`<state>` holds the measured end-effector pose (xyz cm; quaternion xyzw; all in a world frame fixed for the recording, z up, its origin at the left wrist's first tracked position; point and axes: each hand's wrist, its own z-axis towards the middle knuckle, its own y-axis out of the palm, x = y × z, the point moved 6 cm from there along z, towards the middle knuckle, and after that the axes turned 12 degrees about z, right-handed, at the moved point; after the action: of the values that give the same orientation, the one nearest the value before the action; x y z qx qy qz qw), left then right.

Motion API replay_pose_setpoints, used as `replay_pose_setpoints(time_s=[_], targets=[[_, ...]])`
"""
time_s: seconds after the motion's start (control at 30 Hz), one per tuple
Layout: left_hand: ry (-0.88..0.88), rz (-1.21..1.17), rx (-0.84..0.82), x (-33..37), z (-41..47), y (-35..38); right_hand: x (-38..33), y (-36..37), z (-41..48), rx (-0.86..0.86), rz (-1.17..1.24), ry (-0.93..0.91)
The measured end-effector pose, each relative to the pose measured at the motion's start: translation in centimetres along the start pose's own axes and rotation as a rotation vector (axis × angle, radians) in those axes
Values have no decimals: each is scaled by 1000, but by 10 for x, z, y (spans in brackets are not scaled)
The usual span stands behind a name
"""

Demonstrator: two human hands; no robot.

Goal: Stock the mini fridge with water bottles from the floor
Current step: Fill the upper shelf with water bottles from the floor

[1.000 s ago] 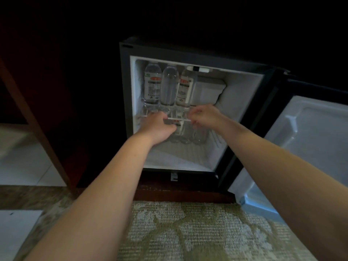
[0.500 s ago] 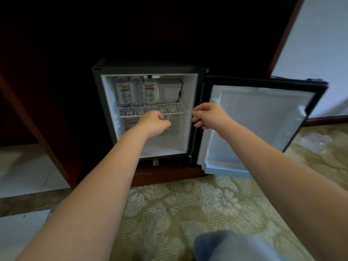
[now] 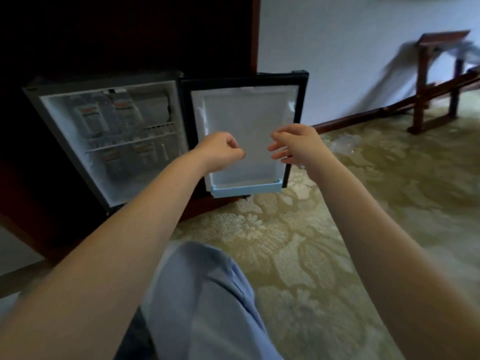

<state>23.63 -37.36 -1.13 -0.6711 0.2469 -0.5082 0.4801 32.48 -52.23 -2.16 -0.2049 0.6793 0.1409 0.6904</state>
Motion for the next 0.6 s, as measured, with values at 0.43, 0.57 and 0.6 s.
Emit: replay_pose_setpoints(time_s=[0.43,0.57,0.6], targets=[[161,-4,-398,118,-51,202,160,-155,-121,329,79,309],[181,11,-536,132,-78,262,223,-187,-161,449,93,420],[187,9,-568,136,-85,274,238,-194,-172,482,86,444]])
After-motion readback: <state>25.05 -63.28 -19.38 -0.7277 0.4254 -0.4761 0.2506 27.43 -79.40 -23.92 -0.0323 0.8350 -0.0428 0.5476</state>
